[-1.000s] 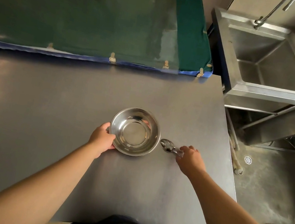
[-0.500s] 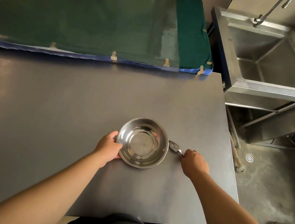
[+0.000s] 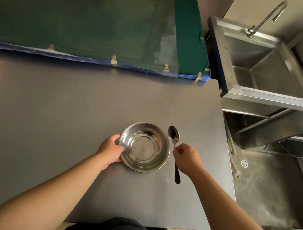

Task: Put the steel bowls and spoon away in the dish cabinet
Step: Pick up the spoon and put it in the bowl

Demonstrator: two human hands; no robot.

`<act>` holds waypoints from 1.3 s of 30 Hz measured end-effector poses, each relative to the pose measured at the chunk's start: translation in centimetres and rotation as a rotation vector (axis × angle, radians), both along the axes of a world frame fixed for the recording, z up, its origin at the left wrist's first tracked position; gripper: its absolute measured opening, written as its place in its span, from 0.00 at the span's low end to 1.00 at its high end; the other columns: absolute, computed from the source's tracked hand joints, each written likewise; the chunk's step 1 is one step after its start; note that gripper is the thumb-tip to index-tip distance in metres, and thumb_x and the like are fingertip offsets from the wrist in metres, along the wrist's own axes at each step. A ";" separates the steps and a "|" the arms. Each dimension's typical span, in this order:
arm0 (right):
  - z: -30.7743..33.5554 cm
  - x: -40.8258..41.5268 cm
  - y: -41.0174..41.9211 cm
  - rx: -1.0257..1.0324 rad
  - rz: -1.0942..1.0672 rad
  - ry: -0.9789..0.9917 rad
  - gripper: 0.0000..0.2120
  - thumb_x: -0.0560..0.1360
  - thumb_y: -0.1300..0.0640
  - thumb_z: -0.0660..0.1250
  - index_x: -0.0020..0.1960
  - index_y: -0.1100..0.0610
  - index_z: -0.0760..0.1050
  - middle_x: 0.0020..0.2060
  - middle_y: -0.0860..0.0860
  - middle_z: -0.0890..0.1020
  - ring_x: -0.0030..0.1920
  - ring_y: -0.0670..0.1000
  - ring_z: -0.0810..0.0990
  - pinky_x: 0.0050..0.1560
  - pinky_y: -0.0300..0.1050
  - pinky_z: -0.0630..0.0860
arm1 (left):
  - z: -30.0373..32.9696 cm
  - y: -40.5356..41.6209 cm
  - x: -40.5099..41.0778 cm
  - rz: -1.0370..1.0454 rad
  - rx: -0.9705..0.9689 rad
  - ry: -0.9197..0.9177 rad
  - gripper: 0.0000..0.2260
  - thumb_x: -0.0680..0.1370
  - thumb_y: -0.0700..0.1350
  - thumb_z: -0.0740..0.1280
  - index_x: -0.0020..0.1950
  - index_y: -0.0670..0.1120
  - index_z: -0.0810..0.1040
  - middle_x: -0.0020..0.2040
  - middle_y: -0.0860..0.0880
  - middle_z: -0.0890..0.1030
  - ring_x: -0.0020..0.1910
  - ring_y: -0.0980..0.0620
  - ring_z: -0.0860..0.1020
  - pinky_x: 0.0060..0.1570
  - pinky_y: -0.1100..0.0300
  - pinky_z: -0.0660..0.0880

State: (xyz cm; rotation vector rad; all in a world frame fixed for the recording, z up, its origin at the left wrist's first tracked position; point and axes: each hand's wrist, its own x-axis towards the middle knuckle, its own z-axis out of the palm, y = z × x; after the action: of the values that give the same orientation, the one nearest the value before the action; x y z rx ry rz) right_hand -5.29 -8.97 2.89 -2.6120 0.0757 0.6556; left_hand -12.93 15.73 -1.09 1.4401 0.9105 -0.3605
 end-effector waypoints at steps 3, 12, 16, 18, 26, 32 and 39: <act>0.0 -0.2 2.1 0.058 0.012 0.030 0.07 0.78 0.55 0.63 0.42 0.54 0.77 0.38 0.50 0.79 0.39 0.54 0.75 0.39 0.42 0.69 | -0.1 0.4 0.5 -0.001 0.007 0.002 0.24 0.77 0.31 0.63 0.71 0.48 0.72 0.52 0.43 0.80 0.48 0.45 0.82 0.41 0.49 0.83; -1.4 -0.6 6.0 0.092 0.054 0.139 0.09 0.73 0.59 0.66 0.43 0.63 0.84 0.38 0.59 0.84 0.36 0.52 0.78 0.44 0.51 0.82 | 0.6 1.4 1.9 -0.072 0.151 -0.019 0.24 0.75 0.39 0.65 0.72 0.47 0.73 0.53 0.51 0.81 0.53 0.44 0.81 0.56 0.46 0.80; -2.0 -0.6 7.0 0.022 0.101 0.154 0.09 0.73 0.59 0.67 0.40 0.62 0.84 0.34 0.57 0.82 0.35 0.53 0.78 0.40 0.47 0.80 | 1.4 1.1 2.1 -0.113 0.226 -0.064 0.24 0.77 0.39 0.65 0.74 0.46 0.70 0.62 0.47 0.79 0.56 0.47 0.78 0.55 0.60 0.71; -2.3 -0.6 7.7 -0.012 0.119 0.170 0.10 0.73 0.60 0.66 0.34 0.58 0.81 0.31 0.53 0.79 0.35 0.52 0.77 0.38 0.46 0.77 | 1.5 1.1 2.2 -0.122 0.227 -0.083 0.25 0.77 0.40 0.65 0.75 0.46 0.68 0.68 0.46 0.77 0.62 0.47 0.77 0.59 0.60 0.70; -3.3 0.0 8.8 -0.059 0.119 0.178 0.09 0.76 0.55 0.66 0.48 0.58 0.83 0.40 0.53 0.85 0.40 0.54 0.83 0.36 0.42 0.76 | 1.8 1.8 2.1 -0.187 0.200 -0.080 0.27 0.78 0.41 0.66 0.77 0.47 0.66 0.73 0.46 0.73 0.68 0.48 0.73 0.62 0.60 0.68; -2.4 0.4 8.4 -0.068 0.173 0.127 0.08 0.75 0.56 0.65 0.47 0.54 0.84 0.41 0.52 0.85 0.41 0.54 0.84 0.44 0.49 0.83 | 1.6 2.3 2.4 -0.180 0.162 -0.064 0.26 0.77 0.42 0.68 0.75 0.47 0.70 0.70 0.47 0.75 0.64 0.47 0.77 0.66 0.47 0.74; -0.8 2.1 5.5 0.038 0.057 0.000 0.13 0.76 0.56 0.66 0.60 0.52 0.81 0.50 0.51 0.84 0.50 0.55 0.82 0.45 0.42 0.75 | 1.6 2.7 3.0 -0.145 0.144 -0.046 0.26 0.76 0.42 0.69 0.75 0.47 0.70 0.71 0.47 0.75 0.63 0.47 0.77 0.63 0.49 0.76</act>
State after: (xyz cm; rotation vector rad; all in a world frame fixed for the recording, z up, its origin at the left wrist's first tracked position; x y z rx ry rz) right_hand -3.21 -3.46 2.09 -2.5855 -0.0117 0.6703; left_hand -9.93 18.42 0.51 1.6454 0.8102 -0.3740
